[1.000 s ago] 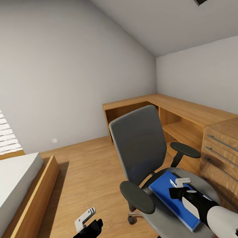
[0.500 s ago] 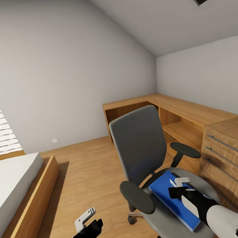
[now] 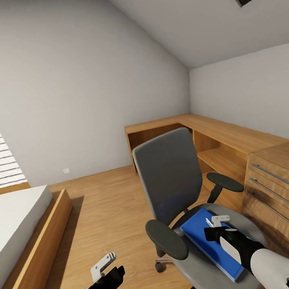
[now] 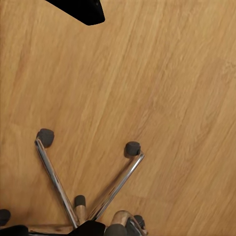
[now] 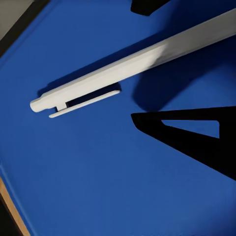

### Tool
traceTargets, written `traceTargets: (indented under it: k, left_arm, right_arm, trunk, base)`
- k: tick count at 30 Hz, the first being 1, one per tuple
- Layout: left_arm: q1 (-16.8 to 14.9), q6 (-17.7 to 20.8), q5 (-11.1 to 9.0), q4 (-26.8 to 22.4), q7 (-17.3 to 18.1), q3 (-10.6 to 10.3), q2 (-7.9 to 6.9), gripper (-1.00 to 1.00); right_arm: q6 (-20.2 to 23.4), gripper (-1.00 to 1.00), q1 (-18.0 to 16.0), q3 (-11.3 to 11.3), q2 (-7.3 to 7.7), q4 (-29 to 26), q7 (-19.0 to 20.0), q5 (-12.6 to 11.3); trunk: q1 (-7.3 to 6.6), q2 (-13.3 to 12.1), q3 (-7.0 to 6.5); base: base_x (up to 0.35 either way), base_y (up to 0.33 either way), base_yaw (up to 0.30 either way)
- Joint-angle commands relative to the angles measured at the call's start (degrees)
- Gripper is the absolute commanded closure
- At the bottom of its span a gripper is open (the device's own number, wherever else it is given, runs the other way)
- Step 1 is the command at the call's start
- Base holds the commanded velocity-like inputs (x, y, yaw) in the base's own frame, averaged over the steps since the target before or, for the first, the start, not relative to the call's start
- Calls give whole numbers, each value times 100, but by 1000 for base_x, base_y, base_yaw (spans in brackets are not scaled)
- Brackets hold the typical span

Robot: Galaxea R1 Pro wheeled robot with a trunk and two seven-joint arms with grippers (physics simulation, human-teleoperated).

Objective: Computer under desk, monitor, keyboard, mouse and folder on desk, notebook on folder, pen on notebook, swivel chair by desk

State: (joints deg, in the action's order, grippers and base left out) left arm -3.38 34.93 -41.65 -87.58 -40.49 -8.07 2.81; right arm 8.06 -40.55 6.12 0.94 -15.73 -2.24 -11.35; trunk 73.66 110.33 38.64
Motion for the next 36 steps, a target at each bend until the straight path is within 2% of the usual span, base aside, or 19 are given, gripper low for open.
traceTargets:
  k: [1, 36]
  left_arm:
    - [-5, 5, -54, -6, -55, -3, 0, -100]
    - [-5, 5, -52, -5, -64, 9, -9, -100]
  right_arm:
    - [33, 100, 4, 38, 5, 148, -13, -121]
    - [137, 100, 4, 75, 3, 164, -22, -113]
  trunk:
    - [0, 2, 7]
    - [0, 2, 7]
  base:
    - [0, 0, 0]
    - [0, 0, 0]
